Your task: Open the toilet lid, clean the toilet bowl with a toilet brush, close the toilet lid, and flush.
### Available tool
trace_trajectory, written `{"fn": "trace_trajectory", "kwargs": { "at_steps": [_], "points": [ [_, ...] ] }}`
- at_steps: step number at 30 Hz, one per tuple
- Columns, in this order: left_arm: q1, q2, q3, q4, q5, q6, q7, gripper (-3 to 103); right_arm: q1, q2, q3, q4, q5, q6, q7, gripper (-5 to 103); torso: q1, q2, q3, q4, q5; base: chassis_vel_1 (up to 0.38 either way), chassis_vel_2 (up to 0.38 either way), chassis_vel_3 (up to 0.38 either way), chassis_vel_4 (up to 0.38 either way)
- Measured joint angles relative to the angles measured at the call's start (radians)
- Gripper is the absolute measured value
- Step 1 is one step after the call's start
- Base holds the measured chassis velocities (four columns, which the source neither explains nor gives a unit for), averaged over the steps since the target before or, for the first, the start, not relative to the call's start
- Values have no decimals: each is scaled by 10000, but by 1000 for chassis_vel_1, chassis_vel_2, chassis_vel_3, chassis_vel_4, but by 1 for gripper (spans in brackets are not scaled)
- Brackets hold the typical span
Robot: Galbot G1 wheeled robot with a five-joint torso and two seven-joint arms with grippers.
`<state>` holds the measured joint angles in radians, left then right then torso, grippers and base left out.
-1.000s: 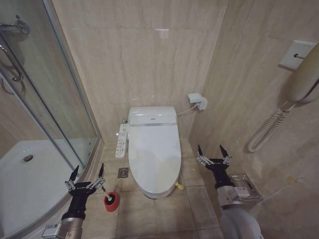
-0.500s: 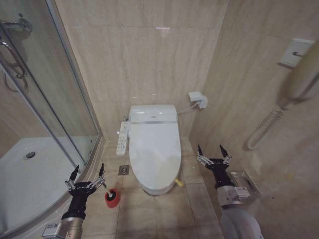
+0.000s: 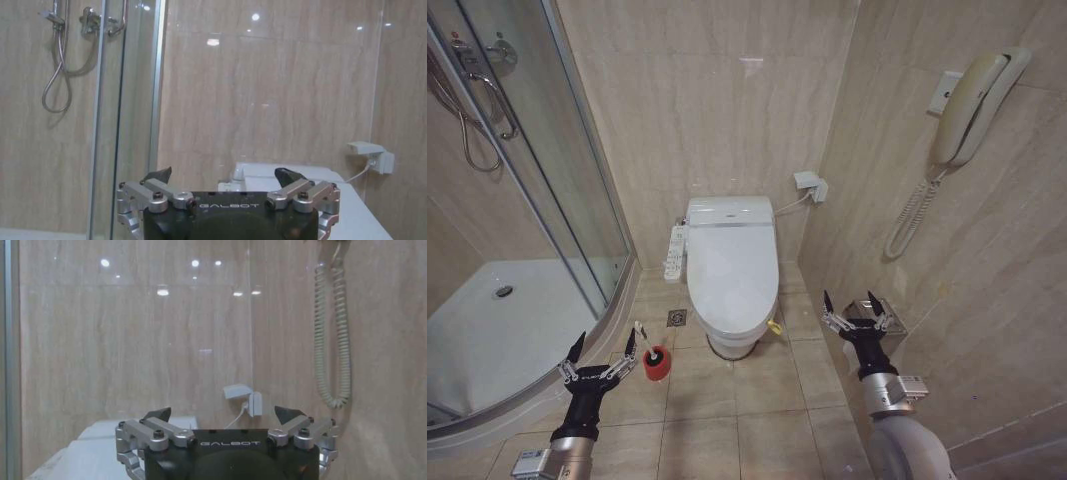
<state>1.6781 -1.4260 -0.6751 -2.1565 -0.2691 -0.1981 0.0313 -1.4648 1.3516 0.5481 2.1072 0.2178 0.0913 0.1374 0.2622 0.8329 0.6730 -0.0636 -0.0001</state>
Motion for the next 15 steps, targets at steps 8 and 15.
{"fn": "trace_trajectory", "kwargs": {
  "at_steps": [8, 15],
  "points": [
    [-3, 0, 1, 0, 0, 0, 0, 100, 6, 0, 0, 0, 0, 0, 0, 100, 11, -6, 3, 1, 0, -35, 35, 39, -29],
    [0, 0, 0, 0, 0, 0, 0, 100, 2, 1, 0, 0, 0, 0, -1, 100, 1, -4, 0, 1, -1, 101, -109, -110, 117]
  ]
}}
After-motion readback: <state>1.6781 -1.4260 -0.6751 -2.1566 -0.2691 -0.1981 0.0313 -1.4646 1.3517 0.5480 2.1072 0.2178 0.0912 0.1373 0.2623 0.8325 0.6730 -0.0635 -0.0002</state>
